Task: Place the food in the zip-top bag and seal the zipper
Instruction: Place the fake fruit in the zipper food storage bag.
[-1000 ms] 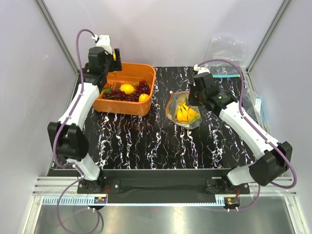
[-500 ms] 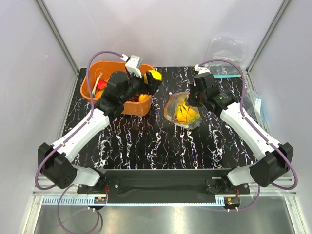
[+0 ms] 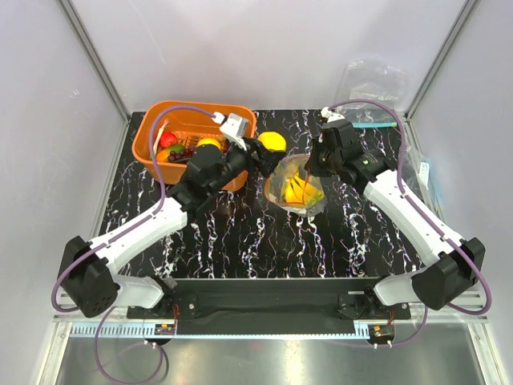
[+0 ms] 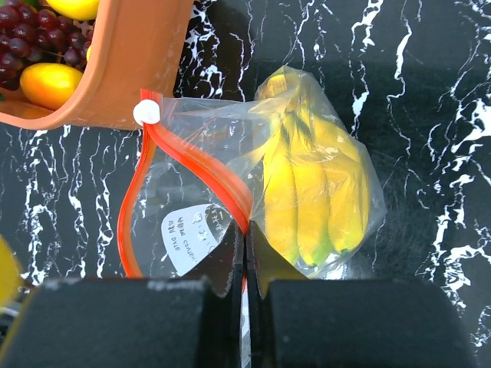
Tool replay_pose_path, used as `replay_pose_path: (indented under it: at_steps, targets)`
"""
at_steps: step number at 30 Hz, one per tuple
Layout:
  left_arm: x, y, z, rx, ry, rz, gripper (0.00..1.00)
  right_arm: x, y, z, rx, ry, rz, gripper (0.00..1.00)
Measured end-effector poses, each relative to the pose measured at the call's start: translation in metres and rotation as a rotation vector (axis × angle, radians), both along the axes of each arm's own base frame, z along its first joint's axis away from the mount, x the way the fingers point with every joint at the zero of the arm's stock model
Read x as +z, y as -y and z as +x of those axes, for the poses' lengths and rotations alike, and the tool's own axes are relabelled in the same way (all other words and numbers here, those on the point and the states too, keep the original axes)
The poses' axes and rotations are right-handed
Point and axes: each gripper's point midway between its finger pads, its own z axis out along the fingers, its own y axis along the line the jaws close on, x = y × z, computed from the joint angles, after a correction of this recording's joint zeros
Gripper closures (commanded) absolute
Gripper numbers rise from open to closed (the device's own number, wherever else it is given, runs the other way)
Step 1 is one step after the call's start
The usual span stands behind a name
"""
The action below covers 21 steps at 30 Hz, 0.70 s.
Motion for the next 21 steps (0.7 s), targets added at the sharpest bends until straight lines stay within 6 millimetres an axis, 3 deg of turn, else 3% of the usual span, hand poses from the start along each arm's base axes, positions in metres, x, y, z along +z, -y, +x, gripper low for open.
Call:
replay_pose_path:
  at_steps: [4, 12, 15, 16, 17, 20, 21]
  targets:
    - [-0.007, 0.019, -0.005, -0.031, 0.005, 0.002, 0.44, 0.0, -0.001, -0.001, -0.004, -0.009, 0.01, 1.0]
    - [-0.047, 0.041, -0.006, -0.05, -0.038, 0.065, 0.44, 0.0, -0.002, -0.001, -0.016, -0.015, 0.025, 1.0]
    - [-0.066, 0.044, -0.008, -0.051, -0.059, 0.081, 0.33, 0.0, -0.002, -0.001, -0.018, -0.016, 0.028, 1.0]
    - [-0.072, 0.046, -0.008, -0.053, -0.067, 0.088, 0.2, 0.0, -0.002, -0.001, -0.019, -0.016, 0.03, 1.0]
    - [-0.078, 0.048, -0.009, -0.057, -0.075, 0.096, 0.14, 0.001, -0.002, -0.002, -0.02, -0.015, 0.031, 1.0]
    - [-0.097, 0.054, -0.013, -0.071, -0.113, 0.134, 0.01, 0.003, -0.001, -0.002, -0.023, -0.01, 0.037, 1.0]
    - [-0.102, 0.055, -0.014, -0.074, -0.123, 0.149, 0.01, 0.005, -0.001, -0.003, -0.023, -0.007, 0.039, 1.0]
